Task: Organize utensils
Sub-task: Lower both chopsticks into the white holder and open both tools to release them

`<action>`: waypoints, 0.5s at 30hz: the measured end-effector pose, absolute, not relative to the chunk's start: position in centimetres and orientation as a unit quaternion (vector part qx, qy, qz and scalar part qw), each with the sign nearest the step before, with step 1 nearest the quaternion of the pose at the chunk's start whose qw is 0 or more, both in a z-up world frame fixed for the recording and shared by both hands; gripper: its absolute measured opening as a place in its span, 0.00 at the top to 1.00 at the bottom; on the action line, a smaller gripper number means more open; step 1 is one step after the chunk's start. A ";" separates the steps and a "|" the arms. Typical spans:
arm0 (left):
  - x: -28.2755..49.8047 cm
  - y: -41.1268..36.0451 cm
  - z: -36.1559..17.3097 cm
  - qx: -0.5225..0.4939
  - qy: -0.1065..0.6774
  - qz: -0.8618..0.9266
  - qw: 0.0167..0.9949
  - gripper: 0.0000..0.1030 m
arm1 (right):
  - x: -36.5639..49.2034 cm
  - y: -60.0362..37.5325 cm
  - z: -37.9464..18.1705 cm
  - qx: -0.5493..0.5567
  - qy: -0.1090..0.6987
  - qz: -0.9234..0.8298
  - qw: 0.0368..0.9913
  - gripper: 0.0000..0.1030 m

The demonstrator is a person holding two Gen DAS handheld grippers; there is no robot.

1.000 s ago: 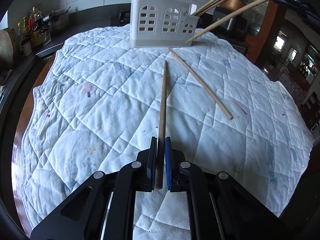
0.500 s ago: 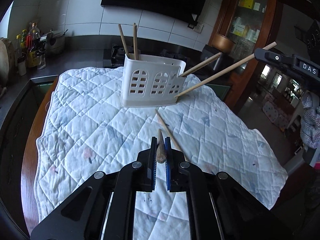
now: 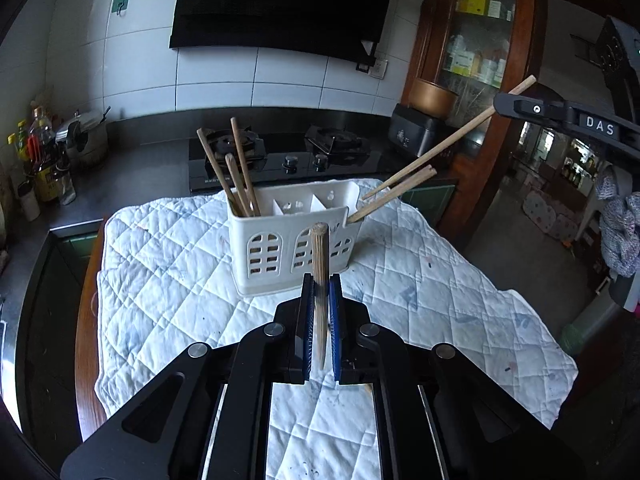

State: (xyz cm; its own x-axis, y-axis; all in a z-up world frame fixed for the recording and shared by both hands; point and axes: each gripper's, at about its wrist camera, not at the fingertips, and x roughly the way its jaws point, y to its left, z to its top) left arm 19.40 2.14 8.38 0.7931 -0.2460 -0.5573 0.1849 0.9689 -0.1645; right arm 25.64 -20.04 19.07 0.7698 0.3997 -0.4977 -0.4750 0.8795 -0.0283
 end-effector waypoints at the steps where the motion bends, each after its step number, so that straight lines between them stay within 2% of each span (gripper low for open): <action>1: 19.7 2.2 9.1 -0.050 0.296 -0.114 0.947 0.94 | 26.2 -20.0 19.1 -0.078 0.249 0.230 0.938 0.94; 15: 25.6 2.6 19.7 -0.042 0.199 -0.069 0.977 0.94 | 32.3 -18.4 15.7 -0.089 0.302 0.222 0.923 0.94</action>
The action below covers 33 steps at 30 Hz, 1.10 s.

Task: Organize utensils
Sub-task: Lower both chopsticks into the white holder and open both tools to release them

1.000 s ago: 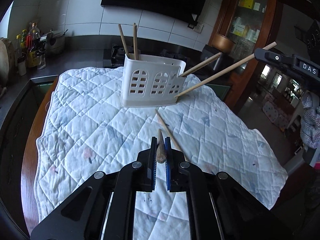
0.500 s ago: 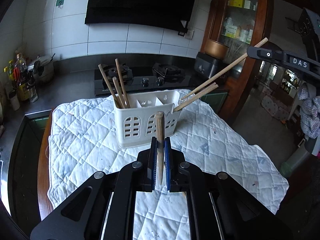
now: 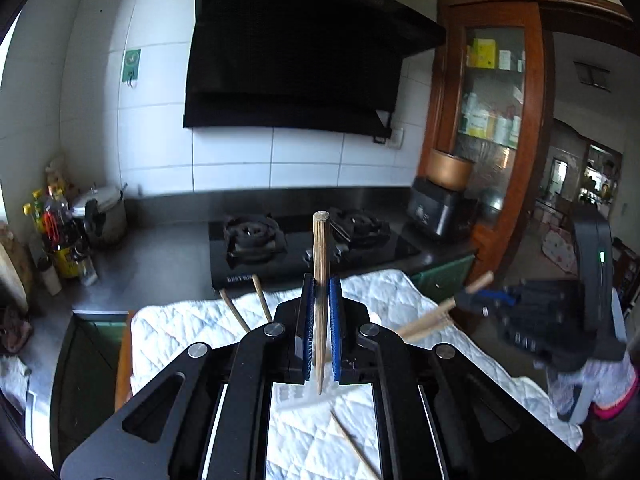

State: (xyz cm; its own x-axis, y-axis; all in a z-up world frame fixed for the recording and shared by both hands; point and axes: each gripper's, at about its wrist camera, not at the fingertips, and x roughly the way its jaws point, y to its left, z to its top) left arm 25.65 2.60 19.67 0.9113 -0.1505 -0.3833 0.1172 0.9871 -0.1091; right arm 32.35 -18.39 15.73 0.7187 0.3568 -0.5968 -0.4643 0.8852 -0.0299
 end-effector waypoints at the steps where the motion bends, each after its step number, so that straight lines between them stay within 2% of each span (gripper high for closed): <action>1: 26.1 2.7 20.0 -0.044 0.195 -0.064 0.978 0.94 | 32.6 -18.3 15.6 -0.089 0.303 0.223 0.922 0.94; 6: 28.7 3.4 20.1 -0.057 0.184 -0.039 0.981 0.94 | 33.7 -17.9 14.7 -0.089 0.307 0.224 0.920 0.94; 15: 32.3 4.5 15.9 -0.082 0.227 -0.036 0.970 0.94 | 35.2 -17.2 12.8 -0.093 0.325 0.227 0.913 0.94; 26: 32.3 4.4 13.8 -0.080 0.250 -0.046 0.964 0.91 | 34.5 -17.7 13.0 -0.074 0.315 0.231 0.917 0.92; 29: 31.7 4.3 13.8 -0.078 0.249 -0.047 0.964 0.91 | 33.6 -17.9 13.4 -0.075 0.307 0.230 0.920 0.87; 31: 30.9 4.2 13.9 -0.081 0.249 -0.048 0.964 0.85 | 32.7 -18.0 13.7 -0.077 0.300 0.230 0.923 0.87; 32: 30.5 4.3 14.0 -0.081 0.246 -0.047 0.965 0.77 | 32.2 -18.1 13.8 -0.078 0.296 0.232 0.924 0.87; 33: 30.0 4.3 14.1 -0.081 0.243 -0.046 0.965 0.75 | 31.7 -18.2 13.9 -0.077 0.292 0.233 0.924 0.87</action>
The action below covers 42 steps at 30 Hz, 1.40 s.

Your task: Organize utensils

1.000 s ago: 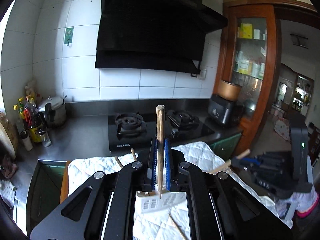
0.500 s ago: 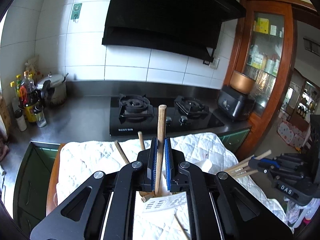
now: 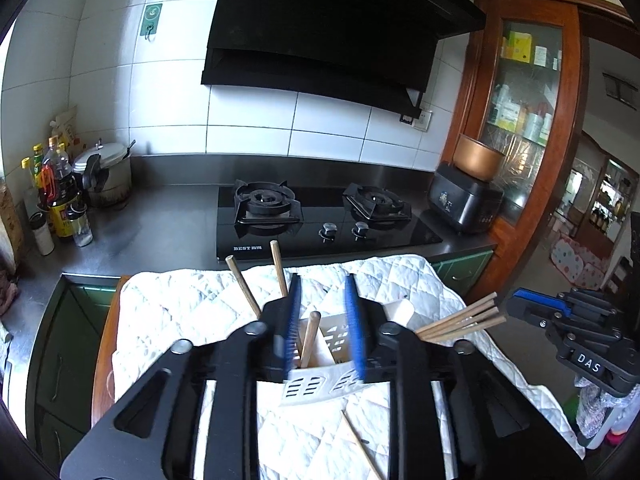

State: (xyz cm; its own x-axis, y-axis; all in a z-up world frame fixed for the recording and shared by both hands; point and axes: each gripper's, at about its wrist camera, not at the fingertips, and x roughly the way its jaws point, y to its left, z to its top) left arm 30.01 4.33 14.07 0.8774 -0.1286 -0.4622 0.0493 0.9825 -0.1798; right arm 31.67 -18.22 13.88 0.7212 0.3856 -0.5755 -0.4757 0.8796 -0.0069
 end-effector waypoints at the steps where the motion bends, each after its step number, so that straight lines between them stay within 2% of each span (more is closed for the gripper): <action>1: 29.5 4.3 14.1 -0.082 0.241 -0.048 0.966 0.75 | 31.1 -18.4 13.9 -0.076 0.288 0.234 0.926 0.87; 7: 26.3 4.5 14.2 -0.084 0.232 -0.049 0.968 0.73 | 28.0 -19.4 13.6 -0.069 0.277 0.238 0.928 0.81; 9: 24.9 4.6 14.0 -0.088 0.226 -0.045 0.969 0.55 | 26.8 -19.6 13.2 -0.070 0.274 0.236 0.930 0.81; 14: 21.7 4.6 12.9 -0.090 0.220 -0.042 0.971 0.55 | 24.2 -20.1 11.3 -0.061 0.279 0.245 0.926 0.81; 19: 19.2 4.7 11.1 -0.096 0.227 -0.038 0.968 0.50 | 21.5 -19.7 8.9 -0.071 0.286 0.252 0.922 0.80; 25: 16.6 4.4 9.0 -0.102 0.233 -0.036 0.966 0.46 | 19.2 -18.9 5.3 -0.068 0.306 0.265 0.912 0.74; 28: 15.3 4.0 7.7 -0.098 0.238 -0.031 0.966 0.43 | 18.1 -18.3 3.6 -0.076 0.311 0.263 0.910 0.68; 30: 14.7 3.9 6.9 -0.095 0.241 -0.028 0.965 0.36 | 17.5 -18.2 2.7 -0.077 0.313 0.263 0.909 0.65; 40: 12.0 2.4 3.0 -0.085 0.260 -0.020 0.962 0.31 | 15.2 -18.6 0.3 -0.074 0.303 0.242 0.919 0.42; 42: 11.6 2.0 2.3 -0.080 0.265 -0.017 0.961 0.31 | 14.8 -18.6 0.0 -0.077 0.299 0.236 0.921 0.34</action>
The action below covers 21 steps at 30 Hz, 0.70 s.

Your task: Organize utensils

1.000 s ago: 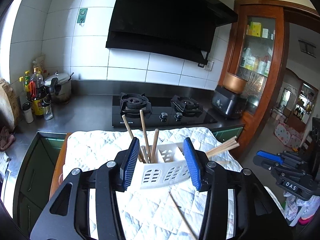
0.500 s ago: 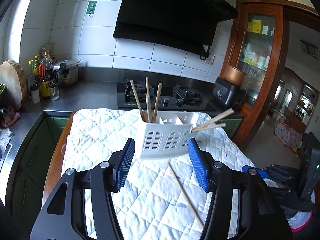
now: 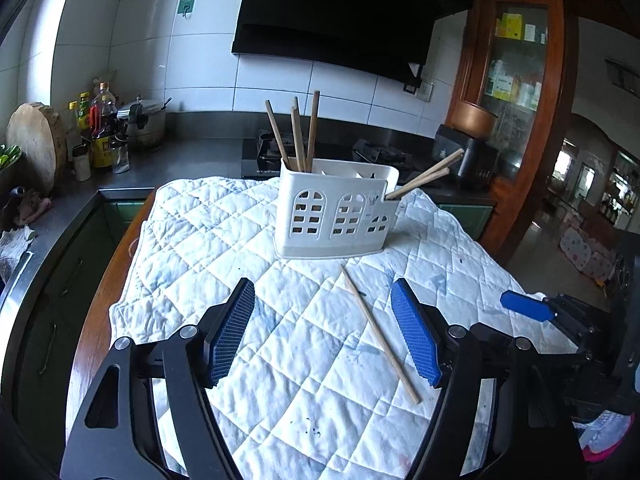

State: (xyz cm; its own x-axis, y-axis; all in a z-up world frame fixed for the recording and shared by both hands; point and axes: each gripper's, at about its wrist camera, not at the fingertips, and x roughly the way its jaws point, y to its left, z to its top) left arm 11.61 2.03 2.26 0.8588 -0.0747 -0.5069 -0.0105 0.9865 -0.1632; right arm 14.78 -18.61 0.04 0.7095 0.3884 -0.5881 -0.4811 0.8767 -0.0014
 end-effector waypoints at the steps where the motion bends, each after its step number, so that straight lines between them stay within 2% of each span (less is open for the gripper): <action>1: 11.4 1.9 2.0 -0.079 0.266 -0.014 0.960 0.29 | 14.6 -18.6 0.0 -0.079 0.297 0.233 0.923 0.32; 3: 10.9 1.8 1.5 -0.076 0.267 -0.008 0.961 0.22 | 14.1 -18.6 -0.1 -0.086 0.288 0.226 0.926 0.24; 8: 9.7 1.8 1.5 -0.064 0.260 0.016 0.963 0.18 | 13.3 -18.8 0.0 -0.097 0.271 0.206 0.935 0.13; 21: 7.3 2.3 1.8 -0.058 0.259 0.064 0.962 0.17 | 11.3 -19.9 0.3 -0.093 0.250 0.177 0.947 0.07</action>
State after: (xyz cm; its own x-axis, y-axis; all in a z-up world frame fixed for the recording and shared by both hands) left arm 7.27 2.31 1.77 0.8583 0.0925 -0.5048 -0.1520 0.9853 -0.0779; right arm 11.28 -19.93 0.35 0.8122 0.2880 -0.5074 -0.3815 0.9201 -0.0885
